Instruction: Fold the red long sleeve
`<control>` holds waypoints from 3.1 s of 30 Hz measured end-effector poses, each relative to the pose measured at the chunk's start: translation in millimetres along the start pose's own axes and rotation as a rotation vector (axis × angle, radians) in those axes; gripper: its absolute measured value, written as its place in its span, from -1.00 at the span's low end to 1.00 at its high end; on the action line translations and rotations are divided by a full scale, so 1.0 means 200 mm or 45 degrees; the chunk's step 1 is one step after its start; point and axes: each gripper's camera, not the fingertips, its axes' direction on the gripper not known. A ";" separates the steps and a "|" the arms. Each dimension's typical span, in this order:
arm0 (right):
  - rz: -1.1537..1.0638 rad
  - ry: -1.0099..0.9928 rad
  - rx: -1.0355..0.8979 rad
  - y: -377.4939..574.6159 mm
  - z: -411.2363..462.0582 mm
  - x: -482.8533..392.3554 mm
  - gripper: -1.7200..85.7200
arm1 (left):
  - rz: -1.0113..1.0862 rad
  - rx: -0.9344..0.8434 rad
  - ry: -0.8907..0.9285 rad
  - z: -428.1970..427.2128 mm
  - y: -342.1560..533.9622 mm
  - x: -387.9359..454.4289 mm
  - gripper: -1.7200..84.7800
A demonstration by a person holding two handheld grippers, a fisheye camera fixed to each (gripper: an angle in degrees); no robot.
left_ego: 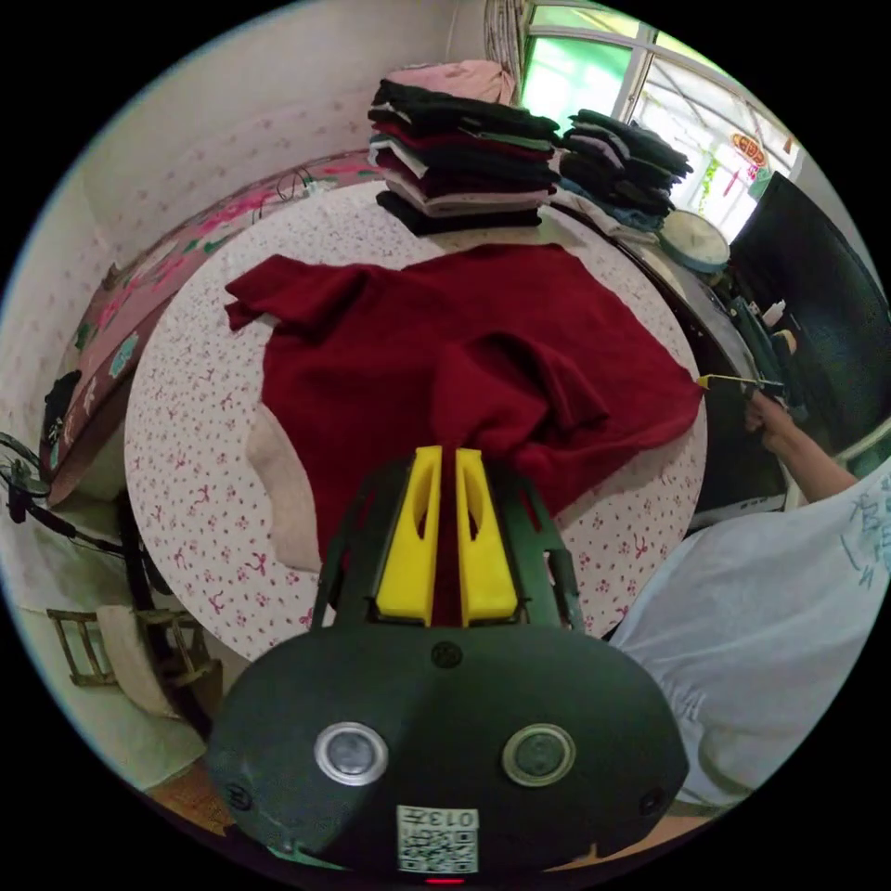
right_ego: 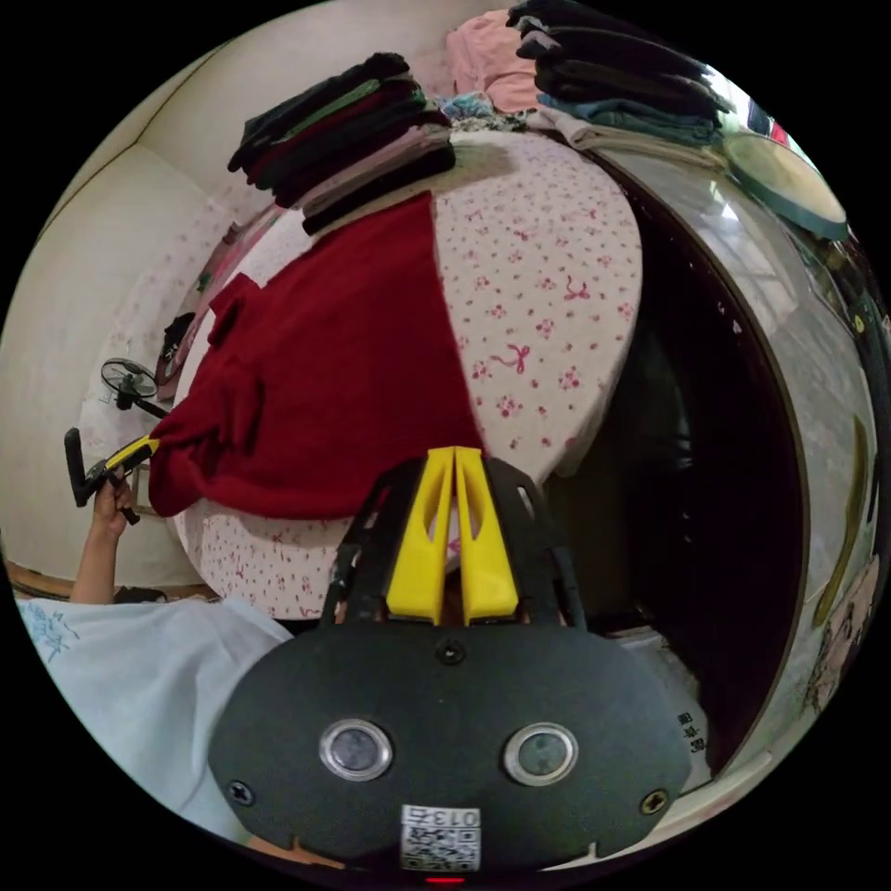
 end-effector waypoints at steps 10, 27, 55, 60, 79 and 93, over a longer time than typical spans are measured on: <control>-0.176 0.002 0.172 -0.21 -0.13 -0.07 -0.87 | 0.014 0.021 -0.172 0.15 -0.31 -0.13 -0.88; -0.202 -0.135 -0.086 -0.28 0.04 -0.05 -0.85 | -0.472 -0.081 0.059 0.10 0.28 -0.48 -0.65; -0.610 -0.167 -0.026 -0.99 0.02 -1.06 -0.73 | -0.407 0.023 -0.238 0.10 0.16 -0.31 -0.92; -0.814 -0.303 -0.259 -1.16 0.38 -1.51 -0.73 | -0.153 -0.152 -0.192 0.28 0.07 -0.10 -0.95; -0.875 0.275 -0.078 -1.82 0.18 -1.64 -0.85 | -0.280 -0.216 -0.218 0.38 0.13 -0.25 -0.94; -0.553 0.181 -0.188 -1.06 -0.14 -0.88 -0.75 | -0.302 -0.284 0.008 0.46 0.16 -0.42 -0.87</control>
